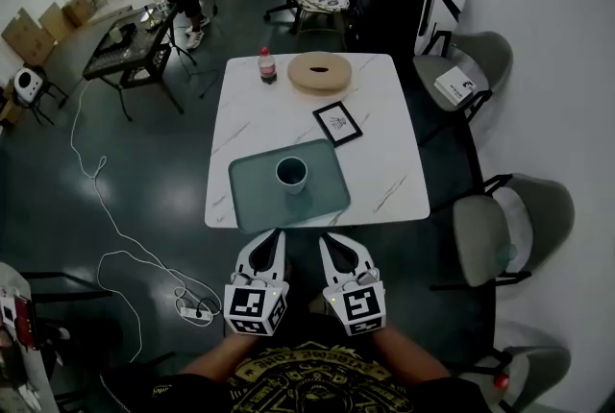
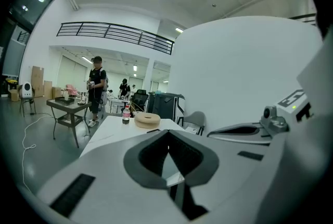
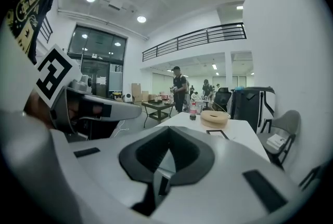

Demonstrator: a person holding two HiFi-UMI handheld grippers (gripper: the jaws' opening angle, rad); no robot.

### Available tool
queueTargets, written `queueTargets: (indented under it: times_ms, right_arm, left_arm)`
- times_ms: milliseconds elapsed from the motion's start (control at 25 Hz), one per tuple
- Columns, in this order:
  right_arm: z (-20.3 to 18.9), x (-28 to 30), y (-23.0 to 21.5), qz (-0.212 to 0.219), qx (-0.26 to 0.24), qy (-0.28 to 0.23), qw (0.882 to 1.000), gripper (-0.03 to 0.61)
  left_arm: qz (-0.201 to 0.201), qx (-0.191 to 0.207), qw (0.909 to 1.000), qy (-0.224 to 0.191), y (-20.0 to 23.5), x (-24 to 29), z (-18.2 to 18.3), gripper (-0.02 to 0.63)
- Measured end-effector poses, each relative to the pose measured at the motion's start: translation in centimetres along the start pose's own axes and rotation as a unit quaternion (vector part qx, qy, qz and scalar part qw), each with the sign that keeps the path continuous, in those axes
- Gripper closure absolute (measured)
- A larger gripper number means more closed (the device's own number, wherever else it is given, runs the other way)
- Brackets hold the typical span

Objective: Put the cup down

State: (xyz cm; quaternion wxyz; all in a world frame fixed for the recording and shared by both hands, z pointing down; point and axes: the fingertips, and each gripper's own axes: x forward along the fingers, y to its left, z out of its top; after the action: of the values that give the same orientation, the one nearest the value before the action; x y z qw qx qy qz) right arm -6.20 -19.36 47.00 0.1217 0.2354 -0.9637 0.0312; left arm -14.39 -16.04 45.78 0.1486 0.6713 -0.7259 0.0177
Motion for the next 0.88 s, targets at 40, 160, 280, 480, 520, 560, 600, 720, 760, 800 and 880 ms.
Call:
queueTargets:
  times_ms: [40,160,280,480,520,560,600,720,760,800,880]
  right_arm:
    - [0.2,-0.3,0.1,0.002,0.001,0.0,1.0,0.571]
    - [0.9,-1.0,0.4,0.007,0.006,-0.005,1.0,0.571]
    - [1.7,-1.3,0.8,0.012,0.011,-0.009,1.0,0.571]
    - [2.4,-1.6,1.5,0.01,0.023,-0.012,1.0,0.571]
    - [2.4,-1.6,1.6,0.007,0.024,-0.012,1.0,0.571]
    - [2.4,-1.7,1.6,0.004,0.023,-0.012,1.0,0.571]
    - [2.5,-1.8,1.8,0.001,0.022,-0.012,1.0,0.571]
    - [2.9,-1.9,2.4,-0.012,0.019,-0.014,1.0,0.571]
    - [3.1,-1.9,2.6,-0.017,0.018,-0.015,1.0,0.571]
    - [3.3,-1.9,2.9,-0.022,0.017,-0.016,0.999,0.571]
    - [3.7,-2.0,3.6,-0.035,0.017,-0.018,0.999,0.571]
  left_arm:
    - [0.001,0.002,1.0,-0.003,-0.3,-0.4,0.3,0.603]
    - [0.007,0.01,0.9999,-0.01,-0.9,-1.6,1.1,0.603]
    - [0.012,0.015,0.9997,-0.014,-1.0,-2.2,1.7,0.603]
    - [0.006,0.024,0.9995,-0.019,-1.3,-3.2,2.6,0.603]
    - [0.002,0.026,0.9994,-0.02,-1.4,-3.4,2.8,0.603]
    - [-0.002,0.028,0.9994,-0.022,-1.4,-3.6,2.9,0.603]
    - [-0.006,0.03,0.9993,-0.023,-1.4,-3.8,3.0,0.603]
    - [-0.021,0.033,0.9989,-0.027,-1.2,-4.2,3.4,0.603]
    - [-0.027,0.035,0.9986,-0.029,-1.1,-4.4,3.6,0.603]
    - [-0.033,0.036,0.9984,-0.03,-1.0,-4.6,3.7,0.603]
    - [-0.045,0.039,0.9977,-0.031,-0.7,-5.0,4.0,0.603]
